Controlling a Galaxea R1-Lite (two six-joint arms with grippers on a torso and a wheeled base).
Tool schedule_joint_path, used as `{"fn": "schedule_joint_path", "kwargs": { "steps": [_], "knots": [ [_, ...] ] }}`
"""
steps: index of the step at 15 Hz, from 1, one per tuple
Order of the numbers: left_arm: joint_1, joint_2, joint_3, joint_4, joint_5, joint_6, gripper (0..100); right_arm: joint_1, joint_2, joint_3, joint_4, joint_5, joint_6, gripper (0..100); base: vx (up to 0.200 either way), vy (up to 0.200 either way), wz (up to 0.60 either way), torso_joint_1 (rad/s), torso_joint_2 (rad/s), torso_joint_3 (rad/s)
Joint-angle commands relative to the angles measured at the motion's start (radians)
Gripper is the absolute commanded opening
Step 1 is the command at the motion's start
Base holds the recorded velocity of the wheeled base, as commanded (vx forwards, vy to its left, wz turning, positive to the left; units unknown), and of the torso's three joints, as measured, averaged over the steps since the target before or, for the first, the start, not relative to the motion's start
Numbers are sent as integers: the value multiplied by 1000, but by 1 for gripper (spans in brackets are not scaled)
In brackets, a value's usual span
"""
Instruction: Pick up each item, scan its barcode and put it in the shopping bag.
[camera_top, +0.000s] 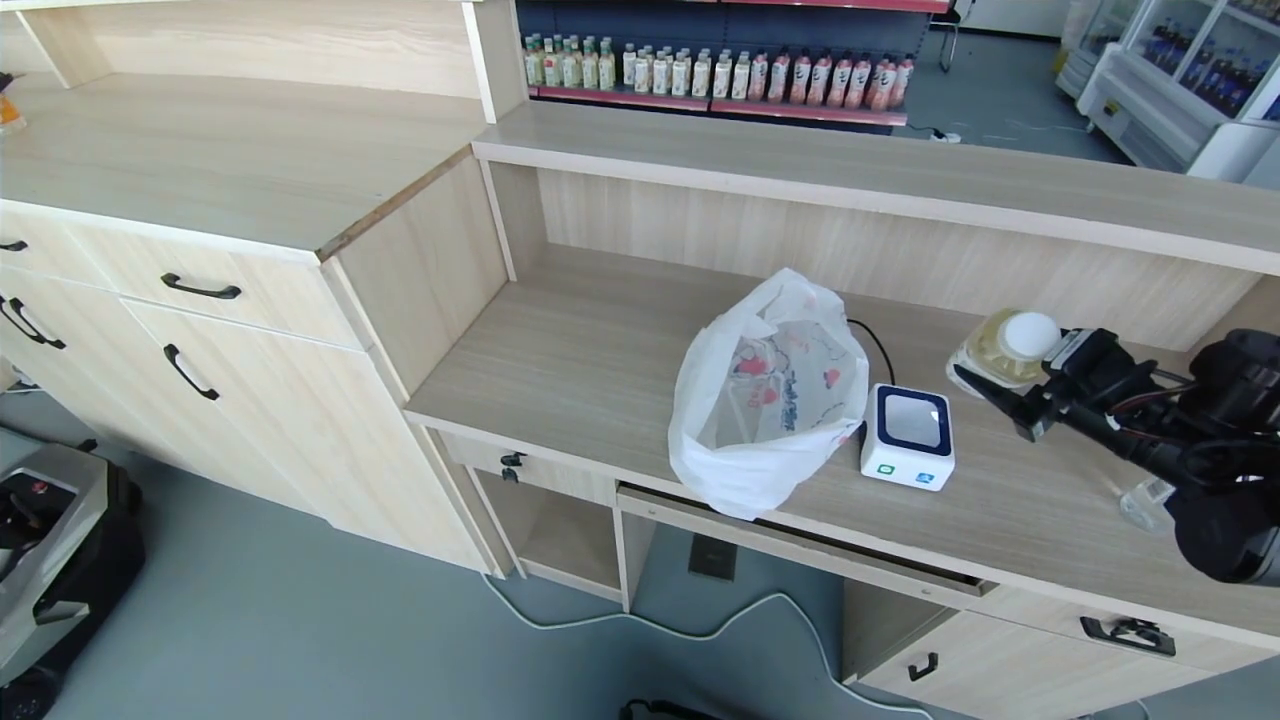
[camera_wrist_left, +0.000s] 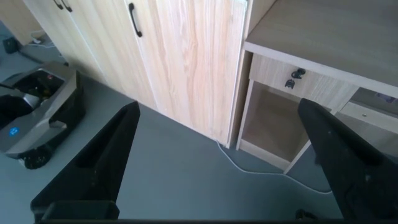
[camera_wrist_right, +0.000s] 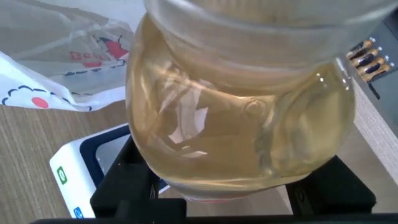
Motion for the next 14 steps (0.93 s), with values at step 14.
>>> {"fn": "schedule_joint_path", "kwargs": {
  "steps": [14],
  "knots": [
    [0, 0, 0, -1, 0, 0, 100, 27, 127, -4, -82, 1, -9, 0, 0, 0, 0, 0, 0, 0]
  ]
}}
